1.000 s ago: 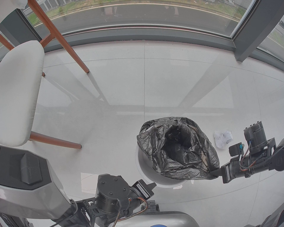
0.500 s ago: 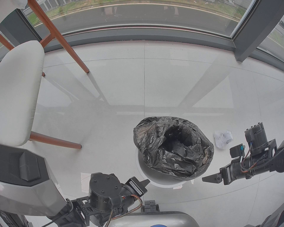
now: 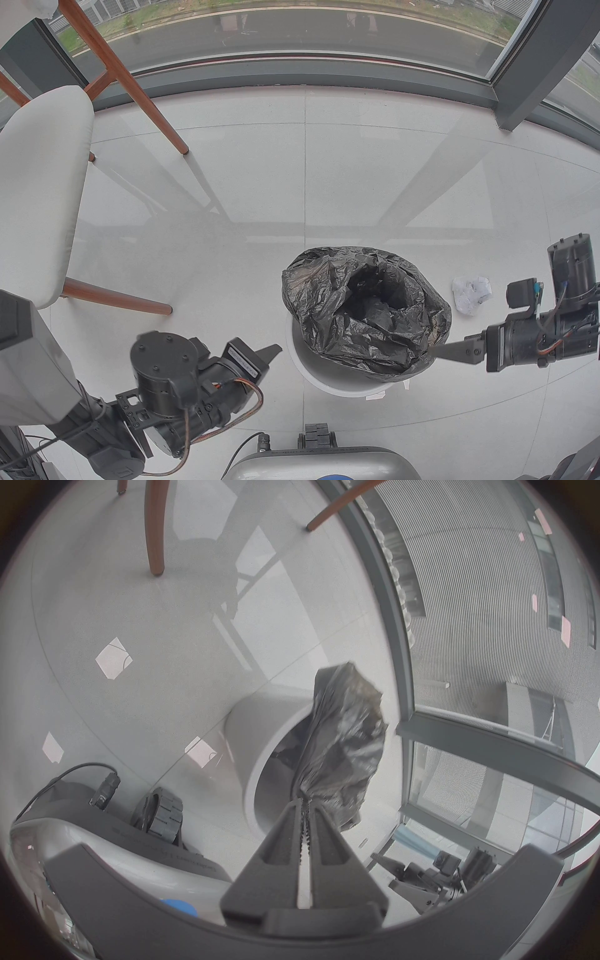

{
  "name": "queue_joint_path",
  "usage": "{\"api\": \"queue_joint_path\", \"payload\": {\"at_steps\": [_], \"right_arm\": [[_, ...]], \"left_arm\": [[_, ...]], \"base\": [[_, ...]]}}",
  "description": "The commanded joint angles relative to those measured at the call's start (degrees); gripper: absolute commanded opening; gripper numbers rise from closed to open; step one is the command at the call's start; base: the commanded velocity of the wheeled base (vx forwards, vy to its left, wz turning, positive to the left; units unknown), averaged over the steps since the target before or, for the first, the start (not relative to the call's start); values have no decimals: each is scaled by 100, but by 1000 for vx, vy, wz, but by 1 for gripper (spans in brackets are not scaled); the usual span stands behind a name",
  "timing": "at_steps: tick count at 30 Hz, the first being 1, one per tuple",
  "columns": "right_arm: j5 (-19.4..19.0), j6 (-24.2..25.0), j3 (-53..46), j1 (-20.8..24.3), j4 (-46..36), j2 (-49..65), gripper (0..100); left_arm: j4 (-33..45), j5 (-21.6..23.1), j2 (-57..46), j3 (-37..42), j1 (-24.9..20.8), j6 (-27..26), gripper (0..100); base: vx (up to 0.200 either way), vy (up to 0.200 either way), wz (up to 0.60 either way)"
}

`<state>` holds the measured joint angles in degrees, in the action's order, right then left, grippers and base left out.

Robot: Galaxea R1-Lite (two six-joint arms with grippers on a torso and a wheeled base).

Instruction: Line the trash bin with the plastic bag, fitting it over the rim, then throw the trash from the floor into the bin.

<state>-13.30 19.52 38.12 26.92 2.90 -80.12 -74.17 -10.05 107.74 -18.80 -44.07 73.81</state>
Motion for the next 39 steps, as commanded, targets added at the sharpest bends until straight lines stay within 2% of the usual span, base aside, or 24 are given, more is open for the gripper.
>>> {"api": "queue_joint_path", "payload": {"at_steps": [1,4,7,11,14,18,23,26,30,39], "right_arm": [[73,1195,416,59,-18,620,100],[240,1458,459,15,-9,717,100],[680,1467,459,-222,-9,893,100],[934,1476,284,-292,-158,1262,100],[996,1450,-6,-240,-554,1613,100],[1014,1458,-138,-257,-642,1684,100],[1093,1441,-94,-275,-624,1675,100],[1154,1441,-94,-275,-624,1675,100],[1154,1441,-112,-283,-633,1684,100],[1154,1406,-50,-283,-580,1552,100]], "left_arm": [[52,126,-394,69,549,-113,0],[-1,134,-350,43,540,-306,0],[-54,152,-438,17,487,-315,0],[-124,143,-1027,465,338,-315,0],[-115,143,-1422,851,338,-385,0],[-115,108,-1449,834,390,-702,0],[-124,126,-1422,728,373,-631,0],[-124,126,-1414,649,373,-385,0],[-124,134,-1414,579,355,-78,0],[-124,301,-1396,544,294,-122,0]], "base": [[0,0,0],[0,0,0],[0,0,0],[0,0,0],[0,0,0],[0,0,0],[0,0,0],[0,0,0],[-200,0,0],[-200,0,0]]}}
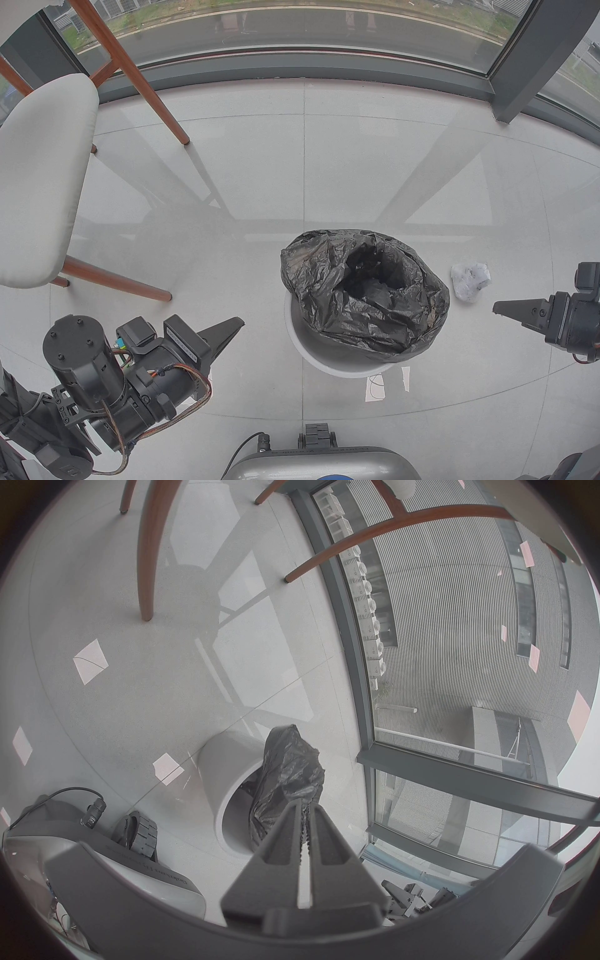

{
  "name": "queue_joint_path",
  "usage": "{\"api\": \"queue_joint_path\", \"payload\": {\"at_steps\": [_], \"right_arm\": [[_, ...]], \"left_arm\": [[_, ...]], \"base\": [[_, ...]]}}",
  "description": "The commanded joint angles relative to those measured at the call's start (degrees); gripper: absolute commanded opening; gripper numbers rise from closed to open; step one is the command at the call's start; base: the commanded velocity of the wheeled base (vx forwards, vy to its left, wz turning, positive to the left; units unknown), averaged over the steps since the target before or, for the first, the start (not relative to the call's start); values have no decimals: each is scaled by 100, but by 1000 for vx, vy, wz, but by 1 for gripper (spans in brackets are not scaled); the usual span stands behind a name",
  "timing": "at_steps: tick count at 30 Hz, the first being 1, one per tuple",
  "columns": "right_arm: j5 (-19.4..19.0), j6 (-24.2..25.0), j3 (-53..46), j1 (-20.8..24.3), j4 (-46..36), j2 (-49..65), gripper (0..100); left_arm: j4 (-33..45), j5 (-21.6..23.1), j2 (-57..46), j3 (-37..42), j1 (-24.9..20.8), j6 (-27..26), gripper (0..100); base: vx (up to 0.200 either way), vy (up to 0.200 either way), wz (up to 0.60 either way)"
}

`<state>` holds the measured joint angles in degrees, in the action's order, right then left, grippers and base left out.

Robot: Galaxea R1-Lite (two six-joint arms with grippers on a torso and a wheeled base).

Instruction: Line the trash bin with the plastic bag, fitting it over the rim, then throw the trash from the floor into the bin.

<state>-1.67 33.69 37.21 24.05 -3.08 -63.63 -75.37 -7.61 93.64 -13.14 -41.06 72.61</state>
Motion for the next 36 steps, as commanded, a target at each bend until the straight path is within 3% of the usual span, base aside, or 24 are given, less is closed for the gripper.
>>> {"api": "queue_joint_path", "payload": {"at_steps": [1,8,12,18,19,27,33,36], "right_arm": [[0,-12,59,3,18,-114,100],[18,-12,516,38,18,-492,100],[26,-74,674,56,10,-518,100],[26,-161,779,21,10,-518,100],[26,-179,788,29,10,-518,100],[105,-285,744,47,10,-474,100],[114,-276,744,56,18,-448,100],[114,-276,744,65,10,-404,100]], "left_arm": [[-4,84,32,-31,-7,-1,0],[-12,269,858,-663,-7,-256,0],[-12,277,1254,-1076,-78,-643,0],[32,383,1552,-1683,-139,-695,0],[111,594,1658,-1947,-131,-704,100],[190,682,1895,-2316,-131,-792,100],[84,682,2326,-2474,-131,-1680,100],[-4,682,2423,-2711,-131,-1706,100]], "base": [[-200,0,0],[-200,0,0],[0,0,0],[0,0,0],[0,0,0],[0,0,0],[0,0,0],[0,0,0]]}}
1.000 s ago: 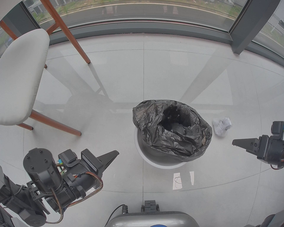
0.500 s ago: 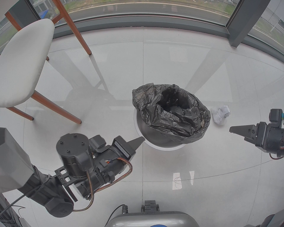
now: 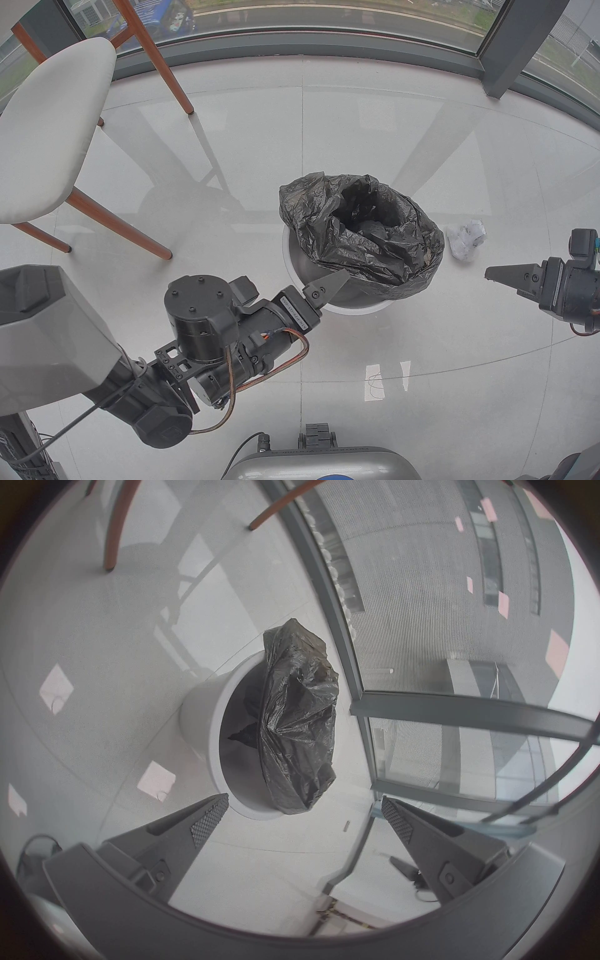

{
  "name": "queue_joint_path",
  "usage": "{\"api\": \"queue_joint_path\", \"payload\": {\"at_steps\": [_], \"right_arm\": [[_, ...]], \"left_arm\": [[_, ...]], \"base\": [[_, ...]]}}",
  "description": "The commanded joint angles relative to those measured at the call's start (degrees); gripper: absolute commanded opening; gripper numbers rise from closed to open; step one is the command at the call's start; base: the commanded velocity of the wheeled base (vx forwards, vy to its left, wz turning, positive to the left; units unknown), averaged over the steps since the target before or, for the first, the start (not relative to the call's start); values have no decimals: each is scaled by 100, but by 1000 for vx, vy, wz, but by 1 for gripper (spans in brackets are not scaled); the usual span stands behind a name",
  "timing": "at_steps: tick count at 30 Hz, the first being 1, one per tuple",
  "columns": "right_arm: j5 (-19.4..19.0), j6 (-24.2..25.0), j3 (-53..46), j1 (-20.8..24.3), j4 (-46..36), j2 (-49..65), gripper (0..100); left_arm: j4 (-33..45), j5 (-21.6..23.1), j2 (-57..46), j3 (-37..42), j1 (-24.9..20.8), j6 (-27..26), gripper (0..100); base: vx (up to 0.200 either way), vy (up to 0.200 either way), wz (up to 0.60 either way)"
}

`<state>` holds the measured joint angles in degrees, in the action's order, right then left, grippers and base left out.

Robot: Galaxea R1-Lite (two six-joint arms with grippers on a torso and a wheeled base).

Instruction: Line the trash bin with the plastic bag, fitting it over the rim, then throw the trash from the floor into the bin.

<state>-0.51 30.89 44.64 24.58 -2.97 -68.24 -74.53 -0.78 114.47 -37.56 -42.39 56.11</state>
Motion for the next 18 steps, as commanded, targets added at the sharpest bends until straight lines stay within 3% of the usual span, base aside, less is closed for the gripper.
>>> {"api": "queue_joint_path", "payload": {"at_steps": [1,11,18], "right_arm": [[-2,-4,1,12,-1,92,100],[16,-13,9,12,-37,303,100],[78,-13,1,12,-37,347,100]], "left_arm": [[-61,-1,339,-393,11,-57,100],[-61,-54,603,-893,46,-109,100],[-61,-89,700,-964,117,-426,100]], "base": [[0,0,0],[0,0,0],[0,0,0]]}}
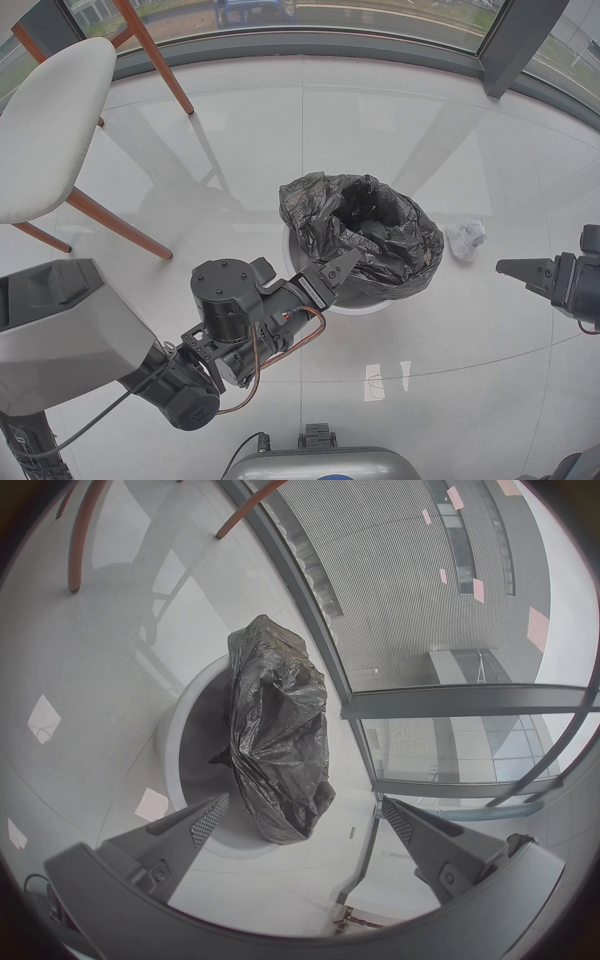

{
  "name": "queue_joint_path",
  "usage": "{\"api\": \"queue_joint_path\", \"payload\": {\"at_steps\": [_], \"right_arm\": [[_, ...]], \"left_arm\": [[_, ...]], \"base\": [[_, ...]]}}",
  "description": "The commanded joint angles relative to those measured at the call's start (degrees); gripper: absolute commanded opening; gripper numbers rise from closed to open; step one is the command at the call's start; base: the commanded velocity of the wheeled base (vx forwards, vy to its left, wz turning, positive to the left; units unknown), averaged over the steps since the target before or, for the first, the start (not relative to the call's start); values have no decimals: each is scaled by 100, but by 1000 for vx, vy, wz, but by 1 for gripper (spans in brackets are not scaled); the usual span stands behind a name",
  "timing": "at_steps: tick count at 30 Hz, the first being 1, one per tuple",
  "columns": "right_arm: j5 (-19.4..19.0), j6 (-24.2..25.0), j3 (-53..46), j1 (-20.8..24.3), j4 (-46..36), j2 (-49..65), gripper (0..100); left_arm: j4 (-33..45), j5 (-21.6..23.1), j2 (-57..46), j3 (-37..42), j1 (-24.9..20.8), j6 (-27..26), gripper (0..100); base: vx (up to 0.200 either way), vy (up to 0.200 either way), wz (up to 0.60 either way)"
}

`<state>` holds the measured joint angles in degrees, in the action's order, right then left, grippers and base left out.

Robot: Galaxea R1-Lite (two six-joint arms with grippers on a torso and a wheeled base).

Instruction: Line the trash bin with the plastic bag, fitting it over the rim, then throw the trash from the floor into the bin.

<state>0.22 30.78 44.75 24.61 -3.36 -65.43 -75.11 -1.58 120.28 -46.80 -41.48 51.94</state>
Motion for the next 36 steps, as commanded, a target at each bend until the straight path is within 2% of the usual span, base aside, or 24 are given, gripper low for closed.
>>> {"api": "queue_joint_path", "payload": {"at_steps": [1,20,26,27,36], "right_arm": [[4,-2,-19,8,2,65,100],[119,-81,34,8,38,109,100],[119,-81,-2,8,11,162,100],[119,-81,7,8,20,162,100],[119,-90,16,8,20,153,100]], "left_arm": [[-4,-17,153,-75,26,-18,100],[31,-88,891,-1235,158,-26,100],[532,-88,891,-1789,352,-18,100],[638,-96,891,-1885,396,-18,0],[778,-88,848,-2052,563,-18,0]], "base": [[0,0,0],[0,0,0],[0,0,0],[0,0,0],[0,0,0]]}}
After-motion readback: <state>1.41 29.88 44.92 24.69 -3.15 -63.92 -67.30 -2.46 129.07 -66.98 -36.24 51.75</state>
